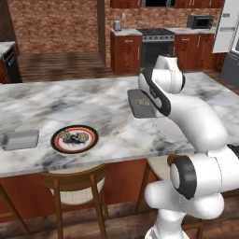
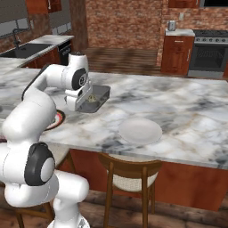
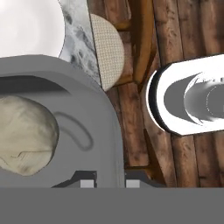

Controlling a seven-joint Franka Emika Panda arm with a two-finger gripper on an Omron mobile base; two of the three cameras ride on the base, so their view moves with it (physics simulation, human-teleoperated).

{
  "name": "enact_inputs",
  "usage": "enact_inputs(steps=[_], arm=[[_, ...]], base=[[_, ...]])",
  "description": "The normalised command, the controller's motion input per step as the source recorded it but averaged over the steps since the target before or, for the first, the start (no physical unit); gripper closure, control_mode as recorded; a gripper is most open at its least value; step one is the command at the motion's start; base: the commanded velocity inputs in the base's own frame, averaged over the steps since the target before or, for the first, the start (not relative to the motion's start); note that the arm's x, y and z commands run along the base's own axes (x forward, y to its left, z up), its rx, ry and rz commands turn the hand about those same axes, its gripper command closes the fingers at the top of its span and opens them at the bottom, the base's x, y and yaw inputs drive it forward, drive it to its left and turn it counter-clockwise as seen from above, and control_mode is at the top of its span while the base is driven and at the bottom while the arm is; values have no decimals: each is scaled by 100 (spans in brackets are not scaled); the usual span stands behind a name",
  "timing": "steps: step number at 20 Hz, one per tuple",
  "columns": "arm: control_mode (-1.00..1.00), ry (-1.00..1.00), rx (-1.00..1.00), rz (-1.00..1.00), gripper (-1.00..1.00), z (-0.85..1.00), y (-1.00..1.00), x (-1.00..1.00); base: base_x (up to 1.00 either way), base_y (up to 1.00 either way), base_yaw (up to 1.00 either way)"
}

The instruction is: Place two dumplings into each of the tupperware containers and then place the containers in the fridge.

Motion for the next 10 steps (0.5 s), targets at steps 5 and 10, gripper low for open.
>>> enact_inputs(steps=[5, 10], arm=[[-100, -7, 0, -4, 100, 27, 0, -63], [-100, -1, 0, -1, 100, 13, -3, -57]], base=[[0, 0, 0], [0, 0, 0]])
